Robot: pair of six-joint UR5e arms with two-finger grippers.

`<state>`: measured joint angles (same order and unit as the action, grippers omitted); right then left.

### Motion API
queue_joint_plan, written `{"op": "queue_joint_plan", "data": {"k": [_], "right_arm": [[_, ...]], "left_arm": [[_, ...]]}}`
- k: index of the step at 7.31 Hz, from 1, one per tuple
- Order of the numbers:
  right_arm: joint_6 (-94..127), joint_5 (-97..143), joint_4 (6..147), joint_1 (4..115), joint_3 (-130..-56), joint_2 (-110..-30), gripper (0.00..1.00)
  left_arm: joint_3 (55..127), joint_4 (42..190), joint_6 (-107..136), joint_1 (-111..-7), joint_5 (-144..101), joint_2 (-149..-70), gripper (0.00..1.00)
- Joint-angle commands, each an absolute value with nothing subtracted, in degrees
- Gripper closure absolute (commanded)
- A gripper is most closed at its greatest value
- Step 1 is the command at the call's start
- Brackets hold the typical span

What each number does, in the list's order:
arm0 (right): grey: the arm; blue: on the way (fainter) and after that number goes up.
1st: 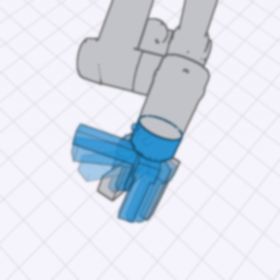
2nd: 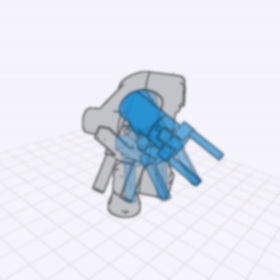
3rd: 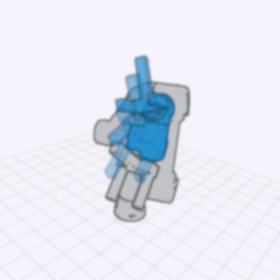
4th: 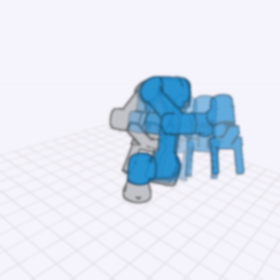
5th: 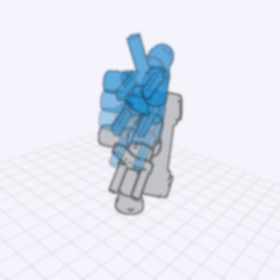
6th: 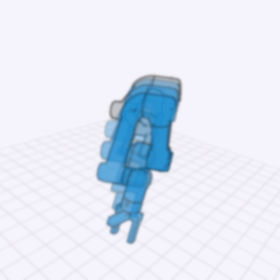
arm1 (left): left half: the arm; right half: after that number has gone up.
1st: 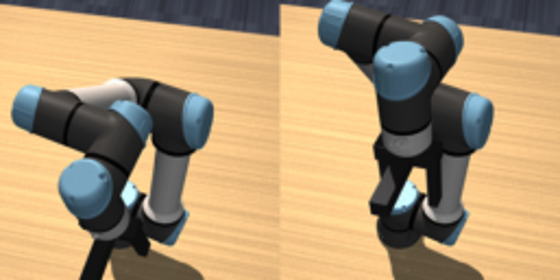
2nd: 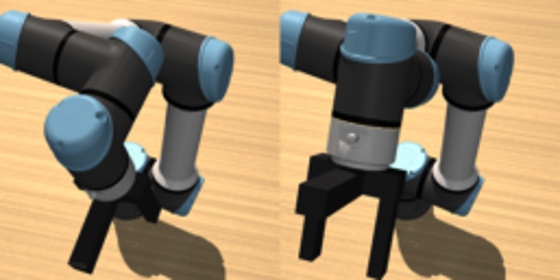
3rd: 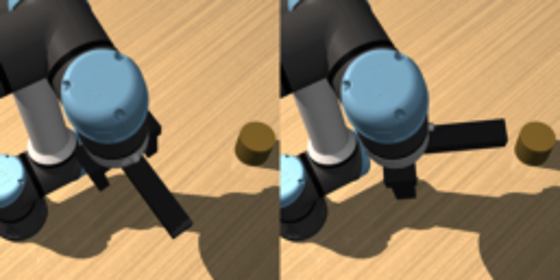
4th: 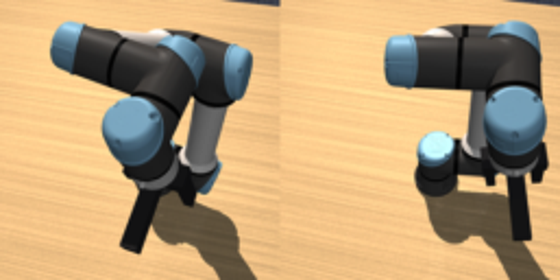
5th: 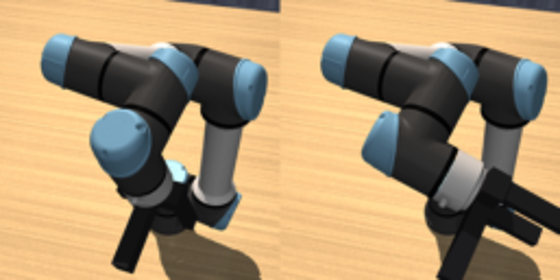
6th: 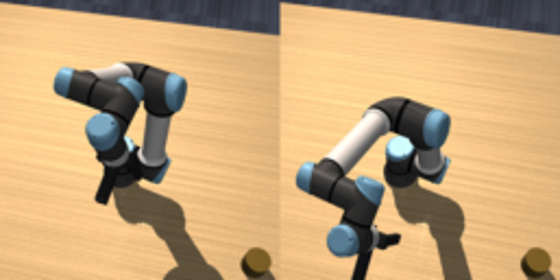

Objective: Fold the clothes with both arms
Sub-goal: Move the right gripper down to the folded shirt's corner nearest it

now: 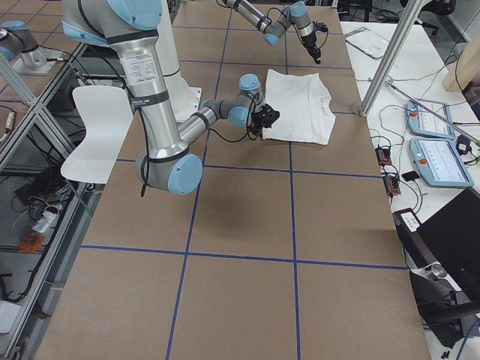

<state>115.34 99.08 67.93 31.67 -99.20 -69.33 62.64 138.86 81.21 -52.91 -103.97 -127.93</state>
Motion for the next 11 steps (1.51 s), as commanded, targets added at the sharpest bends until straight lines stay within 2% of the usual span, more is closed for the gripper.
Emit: {"op": "queue_joint_plan", "data": {"k": [1,9,10,11], "right_arm": [[116.19,97.82,67.5,30.67,-98.09,-68.91,0.3],[120.67,95.54,67.5,31.2,-96.07,-68.38,0.3],[121.11,95.62,67.59,31.11,-96.24,-68.38,0.5],[123.2,95.62,67.41,30.77,-96.15,-68.38,1.0]], "left_arm": [[62.67,138.87,81.12,-52.91,-103.89,-127.79,0.68],[62.84,138.69,81.12,-52.82,-103.71,-127.35,0.68],[63.02,138.69,81.12,-52.82,-103.71,-127.35,0.68],[63.1,138.6,81.21,-52.82,-103.71,-127.35,0.68]]}}
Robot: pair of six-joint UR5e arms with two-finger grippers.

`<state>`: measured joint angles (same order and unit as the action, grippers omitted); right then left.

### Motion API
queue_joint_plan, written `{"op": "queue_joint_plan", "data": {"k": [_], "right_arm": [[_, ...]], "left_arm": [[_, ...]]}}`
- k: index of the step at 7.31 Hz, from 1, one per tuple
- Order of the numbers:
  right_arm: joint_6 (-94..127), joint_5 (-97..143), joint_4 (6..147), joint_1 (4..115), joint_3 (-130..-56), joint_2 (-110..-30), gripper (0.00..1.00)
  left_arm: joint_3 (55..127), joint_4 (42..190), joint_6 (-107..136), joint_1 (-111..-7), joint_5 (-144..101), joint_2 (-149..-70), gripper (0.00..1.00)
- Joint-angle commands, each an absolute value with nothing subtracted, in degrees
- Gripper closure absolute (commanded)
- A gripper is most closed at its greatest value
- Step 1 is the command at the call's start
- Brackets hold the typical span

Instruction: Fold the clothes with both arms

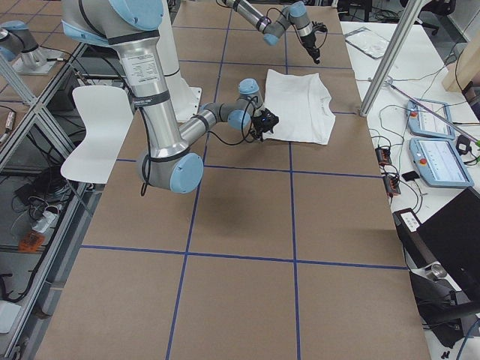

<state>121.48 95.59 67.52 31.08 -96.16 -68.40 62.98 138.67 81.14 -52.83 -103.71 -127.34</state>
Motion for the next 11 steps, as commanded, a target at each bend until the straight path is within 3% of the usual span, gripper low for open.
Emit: {"op": "queue_joint_plan", "data": {"k": [1,4,5,7,9,11], "right_arm": [[123.22,95.54,67.41,30.5,-96.24,-68.38,1.0],[123.22,96.06,68.02,30.76,-98.51,-68.81,1.0],[123.31,96.33,71.25,29.89,-103.14,-70.47,1.0],[123.31,96.24,91.4,20.62,-117.96,-71.19,1.0],[123.14,99.38,101.22,11.73,-123.73,-73.63,1.0],[123.05,108.5,101.25,7.76,-127.16,-77.5,1.0]], "left_arm": [[63.54,138.43,81.21,-52.82,-103.71,-127.35,0.68],[64.07,138.34,81.47,-52.91,-103.88,-127.44,0.68],[66.16,137.9,81.65,-52.91,-104.06,-127.18,0.68],[73.34,137.55,82.09,-52.48,-106.85,-124.39,0.68],[79.69,137.64,88.12,-52.12,-113.53,-120.94,0.68],[86.09,136.07,94.38,-48.72,-114.7,-118.32,0.62]]}}
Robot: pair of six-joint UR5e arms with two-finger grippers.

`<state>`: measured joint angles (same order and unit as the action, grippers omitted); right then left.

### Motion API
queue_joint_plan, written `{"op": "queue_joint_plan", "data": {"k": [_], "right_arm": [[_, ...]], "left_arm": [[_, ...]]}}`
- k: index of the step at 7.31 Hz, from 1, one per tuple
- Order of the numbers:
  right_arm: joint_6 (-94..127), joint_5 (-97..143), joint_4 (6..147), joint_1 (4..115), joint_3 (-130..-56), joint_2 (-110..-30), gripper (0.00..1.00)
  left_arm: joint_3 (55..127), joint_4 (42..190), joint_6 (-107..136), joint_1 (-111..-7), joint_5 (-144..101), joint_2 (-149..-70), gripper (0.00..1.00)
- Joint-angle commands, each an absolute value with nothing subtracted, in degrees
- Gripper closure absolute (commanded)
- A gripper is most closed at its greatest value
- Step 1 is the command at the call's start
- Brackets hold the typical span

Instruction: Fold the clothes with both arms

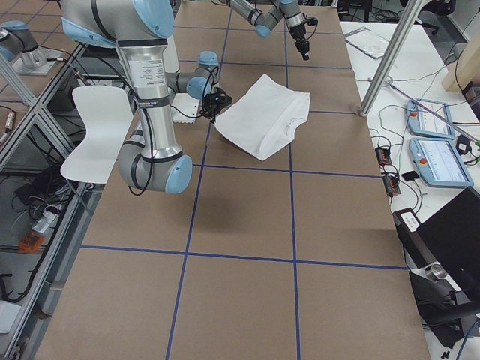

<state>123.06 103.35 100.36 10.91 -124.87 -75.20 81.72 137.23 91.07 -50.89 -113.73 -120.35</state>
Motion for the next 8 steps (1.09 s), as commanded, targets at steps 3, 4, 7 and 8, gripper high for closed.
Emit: {"op": "queue_joint_plan", "data": {"k": [3,4,7,8], "right_arm": [[123.66,106.63,101.34,-0.16,-126.65,-78.75,0.01],[123.66,106.09,101.34,-0.18,-126.3,-78.66,0.0],[123.4,106.26,101.34,9.97,-126.57,-75.7,0.0],[122.88,106.35,101.25,14.02,-126.3,-73.93,0.0]], "left_arm": [[98.68,127.1,103.77,-39.94,-113.65,-112.78,0.44],[99.22,125.52,107.63,-36.77,-112.08,-112.76,0.41],[108.09,108.66,110.13,-28.93,-106.0,-111.28,0.36],[107.5,108.63,110.13,-27.52,-105.82,-110.57,0.35]]}}
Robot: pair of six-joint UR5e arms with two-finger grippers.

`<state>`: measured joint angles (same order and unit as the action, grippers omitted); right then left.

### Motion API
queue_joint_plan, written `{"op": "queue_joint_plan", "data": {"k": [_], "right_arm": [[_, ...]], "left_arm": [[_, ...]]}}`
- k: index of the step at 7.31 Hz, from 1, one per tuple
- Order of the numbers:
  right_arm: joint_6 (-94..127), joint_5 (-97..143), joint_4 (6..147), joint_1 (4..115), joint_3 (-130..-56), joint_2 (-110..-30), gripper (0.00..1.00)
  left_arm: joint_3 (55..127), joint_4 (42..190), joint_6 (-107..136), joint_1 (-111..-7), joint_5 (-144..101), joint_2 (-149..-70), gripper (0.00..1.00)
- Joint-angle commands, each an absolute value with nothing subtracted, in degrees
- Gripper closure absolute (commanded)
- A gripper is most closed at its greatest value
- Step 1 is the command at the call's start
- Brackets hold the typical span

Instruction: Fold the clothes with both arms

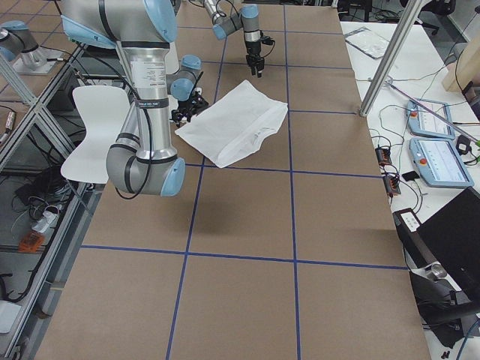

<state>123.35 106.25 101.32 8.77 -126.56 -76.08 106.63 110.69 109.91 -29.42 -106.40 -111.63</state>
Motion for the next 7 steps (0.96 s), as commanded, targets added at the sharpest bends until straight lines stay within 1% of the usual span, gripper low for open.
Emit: {"op": "queue_joint_plan", "data": {"k": [1,3,4,5,6,7], "right_arm": [[122.52,106.09,101.16,16.59,-126.04,-73.22,0.0],[121.03,106.0,100.99,19.24,-123.59,-71.11,0.0],[119.55,106.0,100.73,20.12,-121.49,-70.67,0.0],[118.75,106.0,100.72,20.56,-120.94,-69.97,0.0],[118.74,106.0,100.72,20.57,-120.94,-69.96,0.0],[118.74,106.08,100.72,20.57,-120.85,-69.87,0.0]], "left_arm": [[106.79,108.63,110.13,-25.86,-105.91,-110.74,0.35],[105.38,108.63,110.13,-25.05,-105.91,-111.36,0.37],[105.03,108.63,110.13,-25.05,-105.91,-111.36,0.43],[104.77,108.63,110.13,-25.05,-105.82,-111.53,0.53],[104.33,108.72,110.04,-25.05,-105.21,-111.53,0.71],[103.89,108.89,109.87,-25.14,-103.46,-111.79,0.97]]}}
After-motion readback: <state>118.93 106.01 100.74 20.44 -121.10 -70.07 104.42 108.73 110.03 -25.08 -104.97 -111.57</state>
